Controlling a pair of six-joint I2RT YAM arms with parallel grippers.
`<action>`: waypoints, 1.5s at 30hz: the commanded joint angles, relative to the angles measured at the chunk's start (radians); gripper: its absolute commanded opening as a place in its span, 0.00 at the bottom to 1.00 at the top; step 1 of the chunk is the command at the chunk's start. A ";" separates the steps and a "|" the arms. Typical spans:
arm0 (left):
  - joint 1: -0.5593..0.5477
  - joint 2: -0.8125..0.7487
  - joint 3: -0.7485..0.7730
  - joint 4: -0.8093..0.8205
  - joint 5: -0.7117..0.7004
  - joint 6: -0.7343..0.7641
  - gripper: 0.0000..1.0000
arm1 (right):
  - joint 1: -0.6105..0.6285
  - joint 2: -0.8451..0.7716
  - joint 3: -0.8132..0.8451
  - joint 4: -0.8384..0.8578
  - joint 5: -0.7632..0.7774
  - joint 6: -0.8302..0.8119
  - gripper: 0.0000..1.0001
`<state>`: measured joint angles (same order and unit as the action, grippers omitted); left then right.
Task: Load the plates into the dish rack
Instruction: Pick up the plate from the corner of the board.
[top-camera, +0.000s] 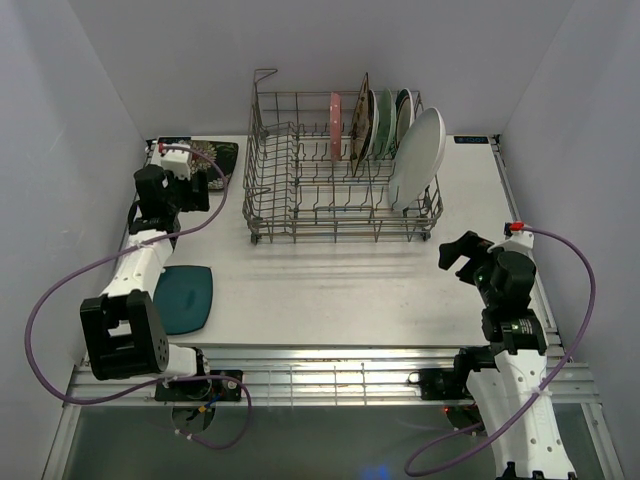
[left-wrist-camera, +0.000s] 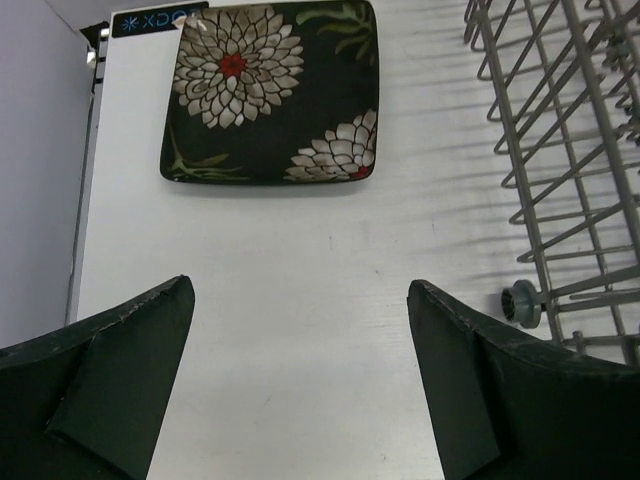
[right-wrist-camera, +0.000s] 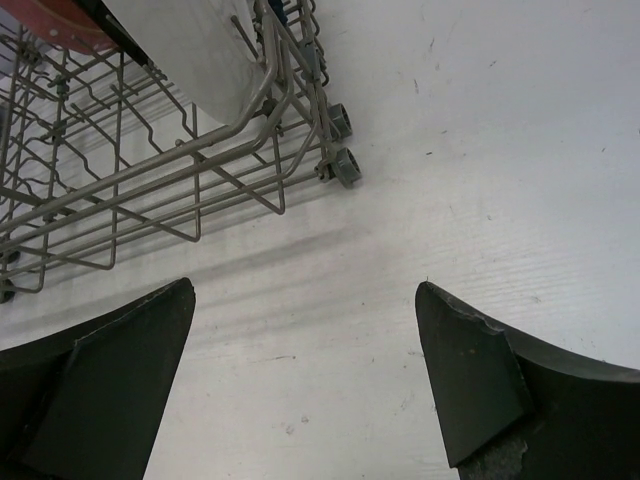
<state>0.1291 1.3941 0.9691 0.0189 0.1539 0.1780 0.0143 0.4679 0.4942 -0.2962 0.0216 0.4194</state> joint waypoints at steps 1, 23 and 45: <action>0.004 -0.073 -0.026 -0.011 -0.013 0.073 0.98 | -0.002 -0.029 -0.006 -0.007 -0.014 0.004 0.96; 0.069 0.014 -0.246 0.295 0.243 0.541 0.98 | -0.002 -0.045 -0.054 0.014 -0.092 -0.002 0.97; 0.213 0.404 -0.158 0.415 0.612 1.195 0.98 | -0.004 -0.038 -0.074 0.034 -0.109 -0.004 0.96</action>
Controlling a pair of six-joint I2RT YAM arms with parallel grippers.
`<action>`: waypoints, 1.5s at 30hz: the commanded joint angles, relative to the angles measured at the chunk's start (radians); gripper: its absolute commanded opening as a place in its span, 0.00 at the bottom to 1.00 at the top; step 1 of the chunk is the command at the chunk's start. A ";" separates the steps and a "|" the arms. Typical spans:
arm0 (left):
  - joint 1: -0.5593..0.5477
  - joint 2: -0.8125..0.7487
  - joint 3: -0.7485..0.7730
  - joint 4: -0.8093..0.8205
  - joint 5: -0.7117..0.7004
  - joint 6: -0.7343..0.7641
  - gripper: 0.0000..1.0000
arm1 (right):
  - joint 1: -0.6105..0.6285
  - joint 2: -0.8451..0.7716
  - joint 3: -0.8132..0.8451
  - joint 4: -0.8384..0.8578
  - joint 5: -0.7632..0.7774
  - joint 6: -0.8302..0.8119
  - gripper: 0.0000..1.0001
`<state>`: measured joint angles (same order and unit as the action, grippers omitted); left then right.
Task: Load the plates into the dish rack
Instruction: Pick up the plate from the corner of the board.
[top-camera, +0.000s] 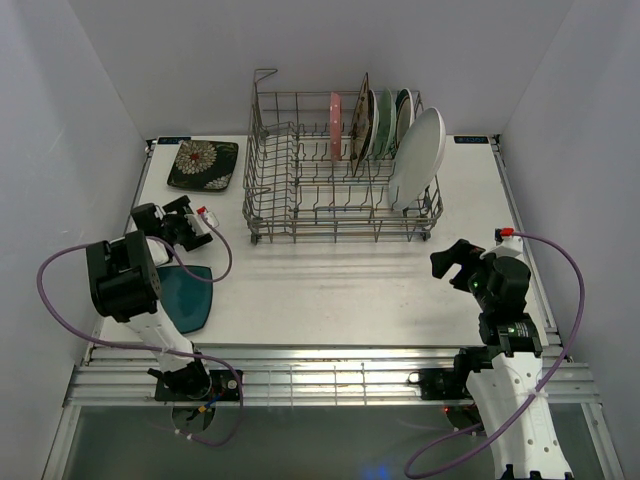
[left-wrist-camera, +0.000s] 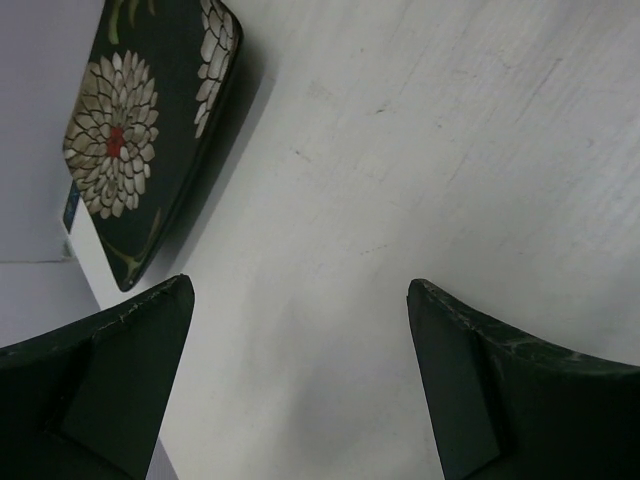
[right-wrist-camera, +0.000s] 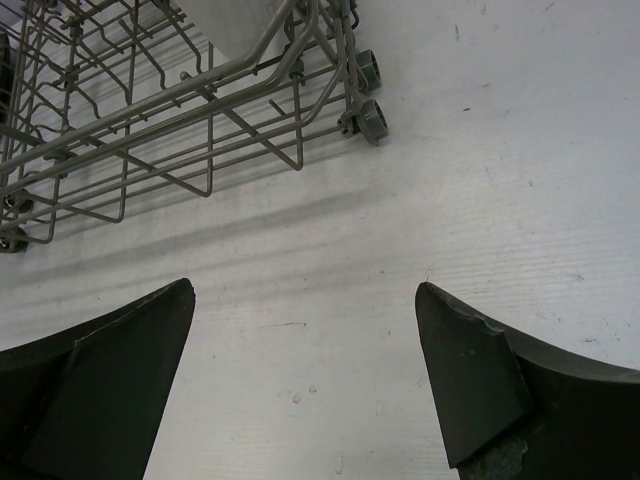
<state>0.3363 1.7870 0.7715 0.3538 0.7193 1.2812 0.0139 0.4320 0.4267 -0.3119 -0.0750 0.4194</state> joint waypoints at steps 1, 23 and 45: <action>0.006 0.038 0.044 0.105 0.042 0.104 0.98 | -0.003 -0.001 -0.006 0.051 -0.014 -0.004 0.97; 0.027 0.299 0.279 0.148 0.183 0.294 0.98 | -0.002 0.007 -0.029 0.077 -0.034 -0.002 0.97; -0.049 0.471 0.508 0.008 0.149 0.288 0.79 | -0.002 0.002 -0.048 0.086 -0.037 -0.002 0.97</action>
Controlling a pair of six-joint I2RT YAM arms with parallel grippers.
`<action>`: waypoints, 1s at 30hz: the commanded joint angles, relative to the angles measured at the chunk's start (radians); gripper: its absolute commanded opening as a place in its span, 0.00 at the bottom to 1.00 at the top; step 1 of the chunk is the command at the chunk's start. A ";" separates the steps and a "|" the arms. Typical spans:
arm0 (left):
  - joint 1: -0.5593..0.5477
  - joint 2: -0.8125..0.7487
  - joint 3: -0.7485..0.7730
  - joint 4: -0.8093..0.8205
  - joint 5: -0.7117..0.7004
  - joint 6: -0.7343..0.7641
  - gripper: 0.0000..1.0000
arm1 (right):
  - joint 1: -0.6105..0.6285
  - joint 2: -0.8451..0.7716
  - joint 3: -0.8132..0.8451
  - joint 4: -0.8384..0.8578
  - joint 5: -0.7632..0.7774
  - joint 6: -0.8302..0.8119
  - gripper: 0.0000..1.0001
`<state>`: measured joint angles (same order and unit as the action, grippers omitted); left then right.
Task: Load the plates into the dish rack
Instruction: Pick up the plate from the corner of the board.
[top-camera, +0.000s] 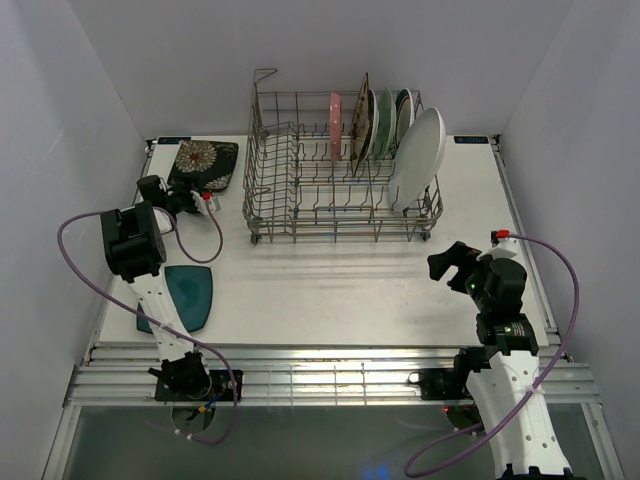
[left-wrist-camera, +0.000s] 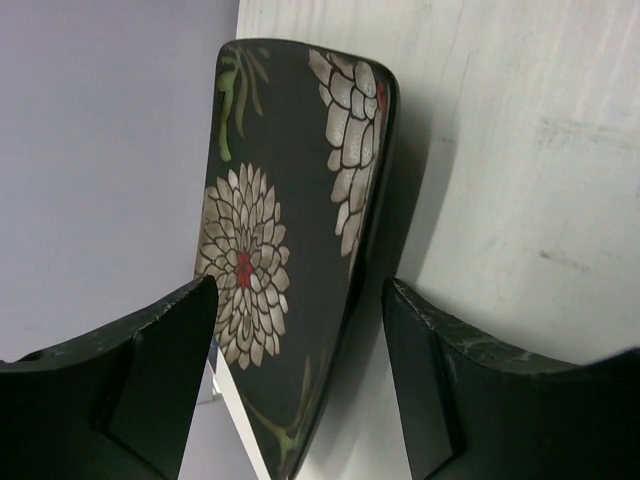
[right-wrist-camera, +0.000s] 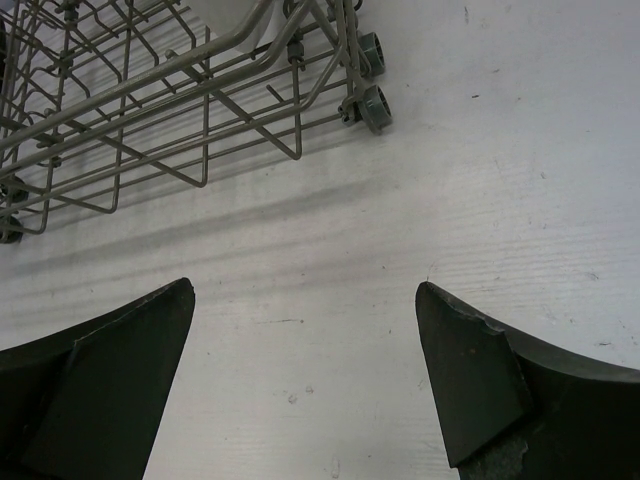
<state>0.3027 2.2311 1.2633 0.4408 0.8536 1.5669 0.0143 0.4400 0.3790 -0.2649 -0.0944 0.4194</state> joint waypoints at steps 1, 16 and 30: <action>-0.020 0.039 0.025 -0.082 0.010 0.002 0.77 | -0.002 -0.006 -0.002 0.041 -0.016 -0.002 0.97; -0.054 0.088 0.071 -0.082 -0.034 0.024 0.55 | -0.004 0.005 -0.006 0.053 -0.019 -0.002 0.97; -0.059 0.039 0.013 -0.076 -0.025 0.002 0.10 | -0.002 0.003 -0.005 0.047 -0.022 -0.004 0.97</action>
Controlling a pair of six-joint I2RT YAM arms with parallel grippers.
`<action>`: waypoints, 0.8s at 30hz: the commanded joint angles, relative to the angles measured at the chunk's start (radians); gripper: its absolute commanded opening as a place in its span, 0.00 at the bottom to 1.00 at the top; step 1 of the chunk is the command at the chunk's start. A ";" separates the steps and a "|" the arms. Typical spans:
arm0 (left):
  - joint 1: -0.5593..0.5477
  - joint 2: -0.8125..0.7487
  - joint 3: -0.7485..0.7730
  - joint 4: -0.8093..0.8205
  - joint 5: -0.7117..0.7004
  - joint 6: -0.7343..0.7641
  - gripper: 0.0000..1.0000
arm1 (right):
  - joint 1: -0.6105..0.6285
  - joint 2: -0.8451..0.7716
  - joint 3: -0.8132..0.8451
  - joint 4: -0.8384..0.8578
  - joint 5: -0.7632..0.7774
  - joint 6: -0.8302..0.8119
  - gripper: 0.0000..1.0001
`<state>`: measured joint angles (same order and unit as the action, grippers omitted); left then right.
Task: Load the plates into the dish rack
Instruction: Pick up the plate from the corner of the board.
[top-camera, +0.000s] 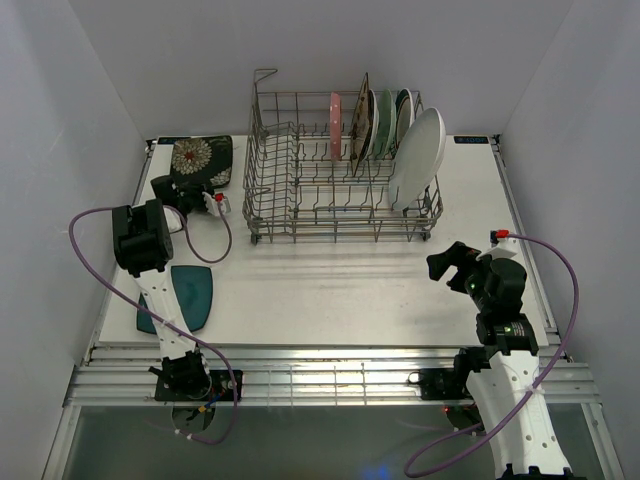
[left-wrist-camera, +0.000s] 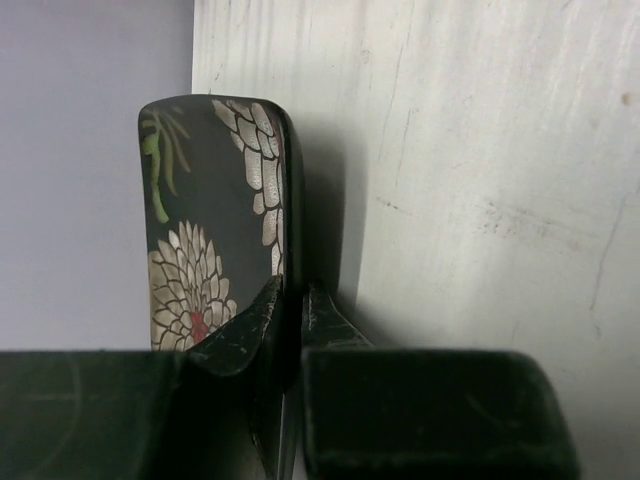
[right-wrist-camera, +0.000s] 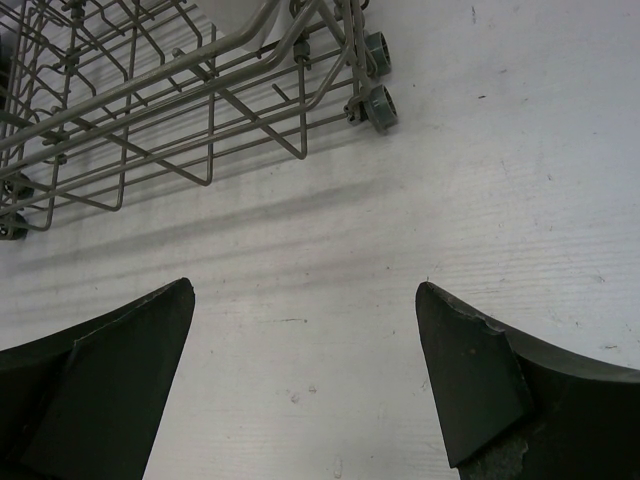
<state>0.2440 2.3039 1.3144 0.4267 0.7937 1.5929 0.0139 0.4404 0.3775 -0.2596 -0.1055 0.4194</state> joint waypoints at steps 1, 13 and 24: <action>0.000 -0.044 -0.046 -0.057 0.038 -0.025 0.09 | -0.002 0.001 -0.002 0.042 -0.013 -0.004 0.97; 0.012 -0.147 -0.069 -0.029 0.078 -0.194 0.00 | -0.002 0.001 -0.002 0.039 -0.014 -0.004 0.97; 0.034 -0.274 -0.080 0.017 0.125 -0.413 0.00 | -0.003 0.001 -0.003 0.039 -0.017 -0.005 0.97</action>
<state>0.2676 2.1540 1.2251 0.4026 0.8459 1.2865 0.0139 0.4404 0.3771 -0.2596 -0.1085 0.4191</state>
